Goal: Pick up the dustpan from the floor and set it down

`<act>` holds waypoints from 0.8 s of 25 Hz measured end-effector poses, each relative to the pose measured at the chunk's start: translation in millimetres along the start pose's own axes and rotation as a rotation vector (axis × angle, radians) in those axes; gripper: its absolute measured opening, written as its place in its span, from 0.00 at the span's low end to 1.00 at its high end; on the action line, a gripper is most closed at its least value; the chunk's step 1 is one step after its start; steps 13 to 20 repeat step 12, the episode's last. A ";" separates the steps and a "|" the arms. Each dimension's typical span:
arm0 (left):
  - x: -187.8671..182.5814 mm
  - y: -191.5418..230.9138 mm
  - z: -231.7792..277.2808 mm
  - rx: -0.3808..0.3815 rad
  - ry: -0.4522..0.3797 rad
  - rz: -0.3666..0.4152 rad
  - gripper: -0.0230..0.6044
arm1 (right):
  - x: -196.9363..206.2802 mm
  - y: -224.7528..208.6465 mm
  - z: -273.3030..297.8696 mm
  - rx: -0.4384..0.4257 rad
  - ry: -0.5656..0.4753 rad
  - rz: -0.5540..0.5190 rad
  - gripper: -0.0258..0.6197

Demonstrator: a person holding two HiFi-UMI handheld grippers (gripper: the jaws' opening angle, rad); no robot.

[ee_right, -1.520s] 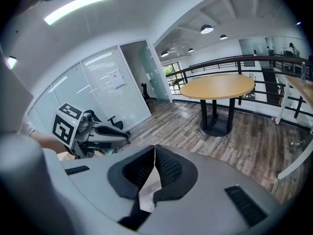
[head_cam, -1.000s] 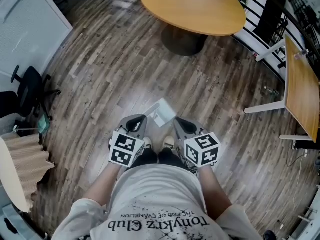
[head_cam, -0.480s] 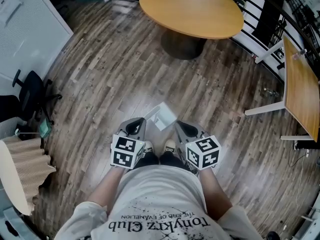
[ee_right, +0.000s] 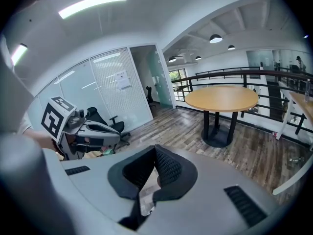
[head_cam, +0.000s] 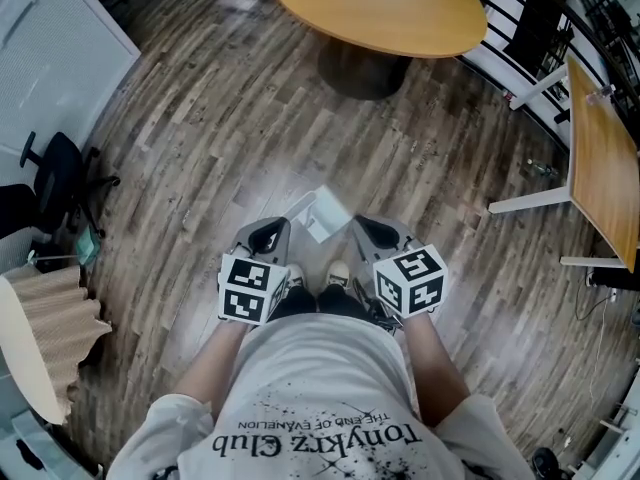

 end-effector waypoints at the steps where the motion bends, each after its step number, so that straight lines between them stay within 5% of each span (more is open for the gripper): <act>1: -0.2 0.4 0.0 0.000 0.000 -0.001 0.07 | 0.4 0.2 0.7 0.000 0.001 0.001 0.08; 20: -5.1 -2.5 8.5 0.008 0.005 0.000 0.07 | -3.0 -8.1 -0.8 0.006 -0.006 -0.002 0.08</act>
Point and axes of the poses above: the fingertips, and each gripper's own axes: z forward along the fingers, y to its left, x out of its underside, the point moved 9 cm from there along -z, backward along the fingers, and after that the axes turned 5 degrees about y, right-handed, at the moved point
